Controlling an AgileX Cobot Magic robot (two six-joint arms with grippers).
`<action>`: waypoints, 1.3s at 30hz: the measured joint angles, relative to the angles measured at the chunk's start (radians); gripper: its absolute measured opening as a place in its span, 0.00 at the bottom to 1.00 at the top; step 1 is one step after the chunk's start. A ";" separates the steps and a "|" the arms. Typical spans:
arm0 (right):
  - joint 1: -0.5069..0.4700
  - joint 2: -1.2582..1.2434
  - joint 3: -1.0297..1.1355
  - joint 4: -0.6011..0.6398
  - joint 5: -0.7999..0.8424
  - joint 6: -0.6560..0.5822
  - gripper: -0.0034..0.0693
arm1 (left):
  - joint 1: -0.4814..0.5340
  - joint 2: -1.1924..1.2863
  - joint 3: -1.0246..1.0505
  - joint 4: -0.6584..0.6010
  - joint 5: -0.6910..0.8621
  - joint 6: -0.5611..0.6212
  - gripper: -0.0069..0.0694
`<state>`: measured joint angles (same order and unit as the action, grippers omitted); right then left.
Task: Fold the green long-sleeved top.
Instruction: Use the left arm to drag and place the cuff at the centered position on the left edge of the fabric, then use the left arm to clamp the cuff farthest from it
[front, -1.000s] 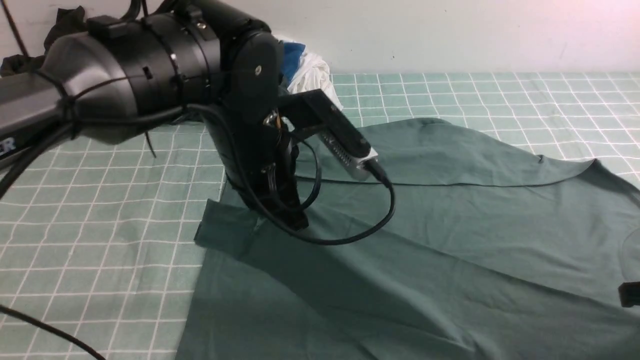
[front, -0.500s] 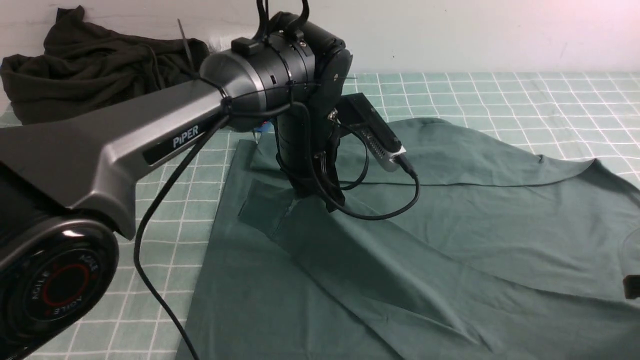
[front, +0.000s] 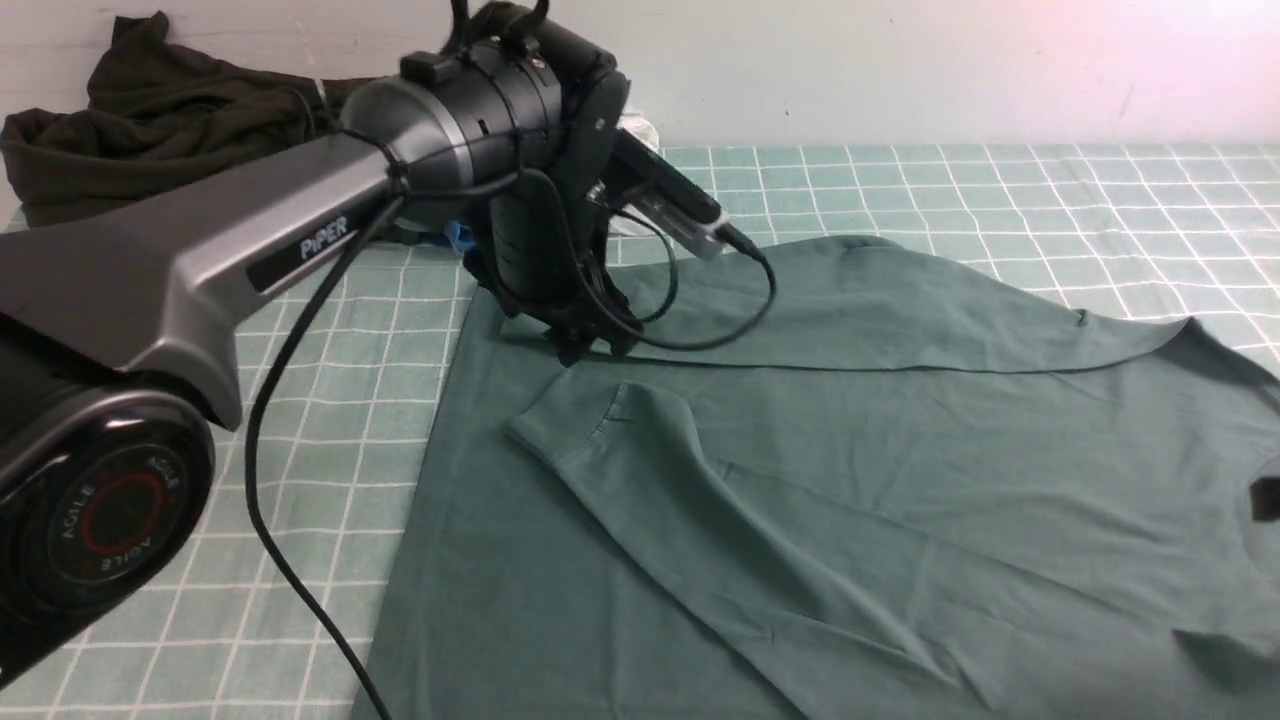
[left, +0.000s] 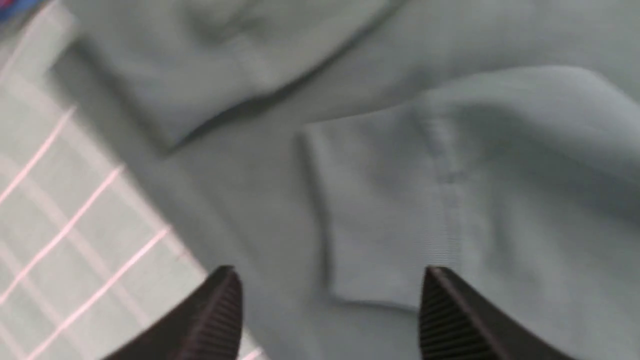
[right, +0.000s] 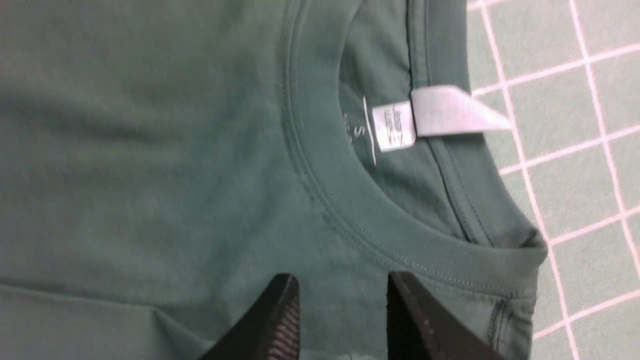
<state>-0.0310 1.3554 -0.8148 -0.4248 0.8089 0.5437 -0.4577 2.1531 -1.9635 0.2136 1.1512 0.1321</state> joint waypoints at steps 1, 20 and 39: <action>0.000 0.000 -0.028 0.001 0.000 0.000 0.43 | 0.023 0.000 -0.010 -0.015 0.003 -0.011 0.72; 0.000 0.029 -0.190 0.152 -0.125 -0.146 0.46 | 0.241 0.178 -0.032 -0.424 -0.336 -0.004 0.74; 0.000 0.094 -0.190 0.155 -0.124 -0.147 0.46 | 0.241 0.224 -0.032 -0.488 -0.371 0.002 0.25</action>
<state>-0.0310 1.4498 -1.0053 -0.2695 0.6845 0.3968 -0.2164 2.3771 -1.9959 -0.2748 0.7806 0.1345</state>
